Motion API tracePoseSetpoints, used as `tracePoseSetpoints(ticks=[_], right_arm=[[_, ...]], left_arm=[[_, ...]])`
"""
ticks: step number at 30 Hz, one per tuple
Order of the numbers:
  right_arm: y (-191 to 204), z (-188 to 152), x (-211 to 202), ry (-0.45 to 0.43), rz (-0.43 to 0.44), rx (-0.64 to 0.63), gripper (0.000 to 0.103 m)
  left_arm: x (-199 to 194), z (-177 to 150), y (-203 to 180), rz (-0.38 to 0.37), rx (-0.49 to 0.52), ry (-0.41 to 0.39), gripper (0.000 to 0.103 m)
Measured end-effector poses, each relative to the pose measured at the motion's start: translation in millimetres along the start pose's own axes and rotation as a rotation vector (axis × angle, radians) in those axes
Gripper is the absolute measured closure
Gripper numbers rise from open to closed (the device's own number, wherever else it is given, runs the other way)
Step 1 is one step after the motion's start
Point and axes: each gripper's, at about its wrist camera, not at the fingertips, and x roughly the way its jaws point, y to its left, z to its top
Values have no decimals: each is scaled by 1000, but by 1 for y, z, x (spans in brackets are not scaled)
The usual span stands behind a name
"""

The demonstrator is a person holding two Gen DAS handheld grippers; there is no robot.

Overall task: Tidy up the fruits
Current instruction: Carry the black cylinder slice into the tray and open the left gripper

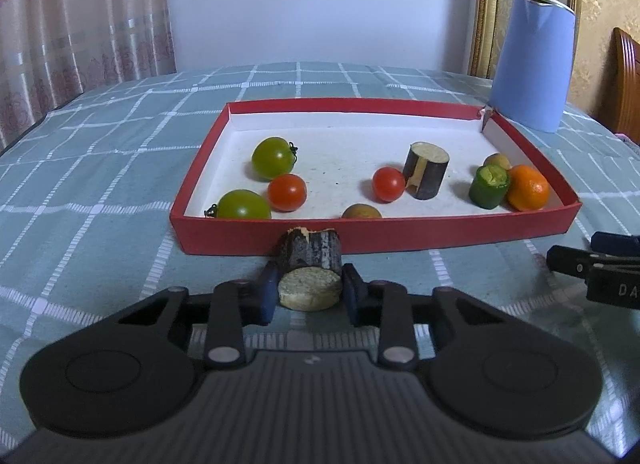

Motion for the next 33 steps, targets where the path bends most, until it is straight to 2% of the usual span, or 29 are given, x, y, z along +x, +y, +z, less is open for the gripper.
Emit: tracePoseSetpoints(ticks=[5, 11, 21, 25, 33], right_arm=[[0, 0, 0, 0, -1, -1, 30], [1, 0, 0, 1, -3, -4, 30], [1, 0, 0, 2, -5, -6, 30], [2, 0, 0, 3, -7, -8, 30], [3, 0, 1, 5, -9, -15, 28]], left_arm=[[-12, 6, 1, -18, -14, -30, 73], [-19, 34, -3, -16, 15, -95, 73], [44, 68, -12, 17, 19, -39, 73], [69, 76, -12, 20, -13, -13, 73], [85, 80, -16, 48, 2, -29, 73]])
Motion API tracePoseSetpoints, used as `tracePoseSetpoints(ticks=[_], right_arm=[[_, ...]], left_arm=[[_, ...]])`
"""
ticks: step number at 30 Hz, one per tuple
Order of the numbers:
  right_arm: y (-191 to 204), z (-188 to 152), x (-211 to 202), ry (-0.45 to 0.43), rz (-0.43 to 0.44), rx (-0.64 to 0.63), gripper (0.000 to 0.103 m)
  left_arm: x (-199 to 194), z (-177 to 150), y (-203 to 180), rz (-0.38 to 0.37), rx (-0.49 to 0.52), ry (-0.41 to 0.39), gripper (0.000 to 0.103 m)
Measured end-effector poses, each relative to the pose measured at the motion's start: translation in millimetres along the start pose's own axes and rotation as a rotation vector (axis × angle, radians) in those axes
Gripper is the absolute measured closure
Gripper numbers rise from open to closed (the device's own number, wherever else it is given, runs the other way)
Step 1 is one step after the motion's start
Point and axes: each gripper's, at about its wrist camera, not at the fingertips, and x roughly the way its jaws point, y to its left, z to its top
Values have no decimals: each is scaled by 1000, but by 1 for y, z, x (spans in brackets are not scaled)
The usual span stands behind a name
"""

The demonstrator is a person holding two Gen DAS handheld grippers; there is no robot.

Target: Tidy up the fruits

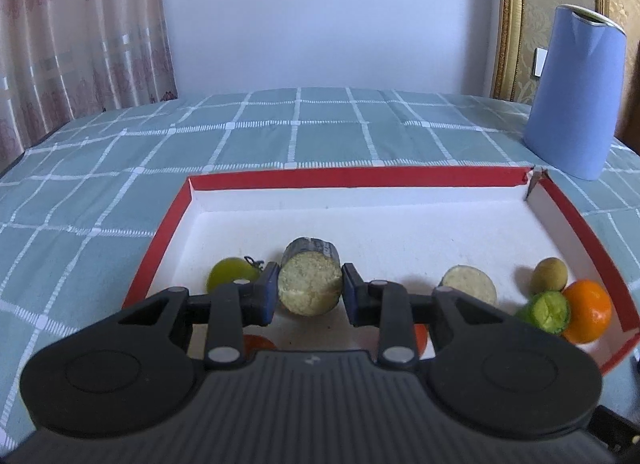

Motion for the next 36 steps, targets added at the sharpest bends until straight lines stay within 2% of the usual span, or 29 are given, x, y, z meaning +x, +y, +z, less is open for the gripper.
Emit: tracePoseSetpoints(ticks=[4, 8, 18, 19, 22, 25, 27, 28, 30, 33, 36], right_arm=[[0, 0, 0, 0, 0, 0, 28], [0, 0, 0, 1, -1, -2, 28], [0, 0, 0, 1, -1, -2, 28], [1, 0, 0, 2, -2, -2, 28], [1, 1, 0, 3, -4, -5, 28], [1, 1, 0, 4, -7, -8, 28], [1, 1, 0, 6, -7, -10, 27], [2, 1, 0, 8, -7, -13, 23], [3, 1, 1, 17, -13, -18, 17], [3, 1, 1, 18, -15, -18, 16], [4, 1, 1, 19, -16, -18, 16]], left_arm=[[5, -4, -2, 13, 8, 5, 72], [5, -7, 2, 1, -28, 5, 71], [-5, -11, 0, 17, -12, 0, 71], [-8, -13, 0, 13, -11, -2, 69], [-20, -18, 0, 7, -9, -6, 56], [-36, -24, -2, -17, 0, -16, 54], [-46, -27, -3, -31, 3, -21, 48], [-50, -29, -4, -33, 4, -19, 44], [-57, -32, -6, -27, 8, -21, 42], [-64, -35, -8, -18, 16, -17, 39], [-73, -39, -2, -35, -28, 1, 36]])
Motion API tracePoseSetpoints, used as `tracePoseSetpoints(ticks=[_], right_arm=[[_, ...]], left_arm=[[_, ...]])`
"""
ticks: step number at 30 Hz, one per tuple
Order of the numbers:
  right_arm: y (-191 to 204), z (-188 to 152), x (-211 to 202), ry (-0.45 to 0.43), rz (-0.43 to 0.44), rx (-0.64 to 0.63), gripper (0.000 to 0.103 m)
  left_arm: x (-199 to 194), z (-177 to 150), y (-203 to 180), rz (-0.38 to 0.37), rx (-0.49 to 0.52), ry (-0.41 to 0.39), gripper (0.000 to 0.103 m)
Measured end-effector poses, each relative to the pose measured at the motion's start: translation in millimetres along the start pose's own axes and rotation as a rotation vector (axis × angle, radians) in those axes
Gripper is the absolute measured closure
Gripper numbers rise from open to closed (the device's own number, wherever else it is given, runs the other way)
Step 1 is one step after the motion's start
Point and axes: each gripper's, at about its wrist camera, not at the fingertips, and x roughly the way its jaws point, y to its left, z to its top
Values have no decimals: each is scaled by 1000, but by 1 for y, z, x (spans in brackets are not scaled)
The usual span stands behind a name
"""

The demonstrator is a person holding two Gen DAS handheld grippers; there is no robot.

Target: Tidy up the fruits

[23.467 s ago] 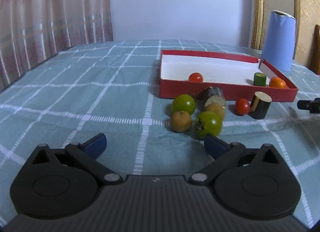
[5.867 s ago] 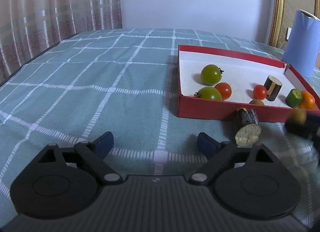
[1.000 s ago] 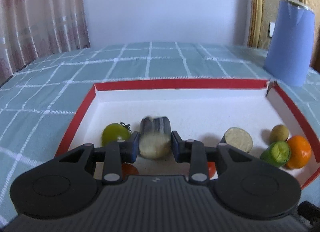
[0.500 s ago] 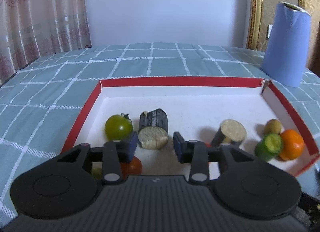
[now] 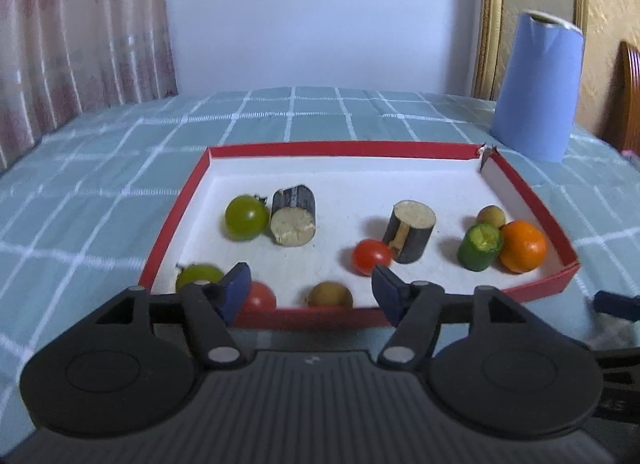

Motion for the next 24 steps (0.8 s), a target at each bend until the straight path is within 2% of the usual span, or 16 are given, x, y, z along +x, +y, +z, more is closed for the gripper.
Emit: tracePoseSetpoints(ticks=[2, 5, 9, 13, 16, 19, 24], right_arm=[[1, 0, -1, 1, -13, 2, 14], [5, -1, -5, 0, -82, 25, 13], [16, -2, -14, -17, -15, 77, 13], [34, 0, -23, -27, -8, 50, 13], [42, 0, -31, -38, -8, 56, 13], [48, -2, -35, -39, 7, 44, 13], [56, -1, -40, -48, 8, 27, 13]], left_arm=[[-13, -2, 2, 13, -5, -16, 35], [-31, -7, 5, 41, -18, -25, 21], [-54, -16, 11, 52, -33, -43, 15], [-72, -26, 9, 93, -14, -63, 4], [-82, -31, 4, 133, 8, -81, 1], [-89, -32, 5, 106, -10, -94, 0], [-95, -32, 2, 119, -8, -95, 0]])
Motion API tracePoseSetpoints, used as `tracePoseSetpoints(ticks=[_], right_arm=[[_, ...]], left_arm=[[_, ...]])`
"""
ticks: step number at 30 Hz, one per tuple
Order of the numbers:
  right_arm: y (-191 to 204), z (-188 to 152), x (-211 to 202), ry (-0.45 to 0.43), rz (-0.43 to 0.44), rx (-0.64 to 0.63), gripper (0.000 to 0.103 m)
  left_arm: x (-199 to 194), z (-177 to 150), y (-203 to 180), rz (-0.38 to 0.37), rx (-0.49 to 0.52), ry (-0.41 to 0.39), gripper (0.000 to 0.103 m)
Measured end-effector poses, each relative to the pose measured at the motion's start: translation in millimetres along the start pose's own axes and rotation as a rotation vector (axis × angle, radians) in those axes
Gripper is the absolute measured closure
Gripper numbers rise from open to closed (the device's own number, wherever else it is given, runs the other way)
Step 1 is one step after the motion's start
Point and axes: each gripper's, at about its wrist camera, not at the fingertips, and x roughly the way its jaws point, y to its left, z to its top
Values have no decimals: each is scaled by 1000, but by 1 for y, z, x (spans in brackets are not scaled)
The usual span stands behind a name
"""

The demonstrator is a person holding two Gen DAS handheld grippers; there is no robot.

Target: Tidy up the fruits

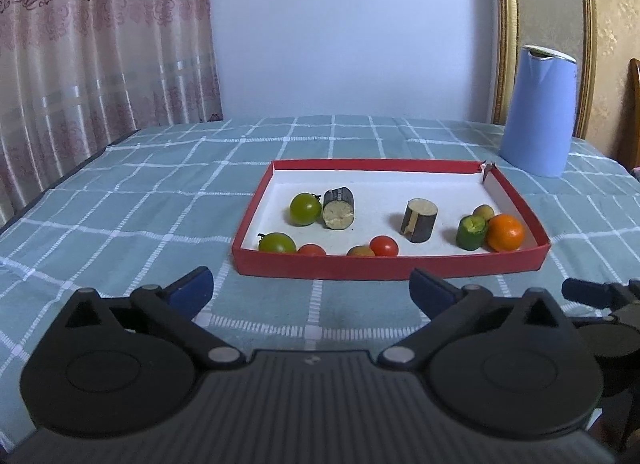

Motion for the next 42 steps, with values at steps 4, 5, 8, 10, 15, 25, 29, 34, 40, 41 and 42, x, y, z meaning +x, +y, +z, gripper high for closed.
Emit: tracePoseSetpoints(ticks=[4, 5, 8, 10, 15, 25, 29, 34, 40, 41, 42], right_arm=[[5, 2, -1, -10, -28, -15, 13], [6, 2, -1, -9, -25, -13, 13], [6, 3, -2, -12, -24, -11, 13], [6, 4, -1, -15, -33, -12, 13], [6, 5, 1, -15, -47, 1, 13], [11, 4, -5, -21, -77, -3, 13], [18, 3, -10, -35, -92, -23, 13], [19, 2, -13, -51, -119, -32, 13], [5, 1, -5, -30, -138, 9, 12], [3, 1, -5, -30, -145, 18, 12], [0, 2, -4, -32, -151, 28, 12]], left_arm=[[1, 1, 3, -26, -25, 24, 0], [1, 1, 3, -24, -30, 25, 0], [1, 2, 3, -21, -25, 21, 0], [1, 2, 2, -20, -18, 21, 0], [0, 1, 0, -23, -6, 19, 0], [-8, 0, -5, -12, 12, -10, 0], [-7, -1, -9, 3, 23, -13, 0], [-5, 0, -6, 27, 17, -16, 0], [-1, -1, -2, 46, 7, -7, 0], [0, -2, -2, 44, 7, -2, 0], [2, -2, -2, 43, 8, 2, 0]])
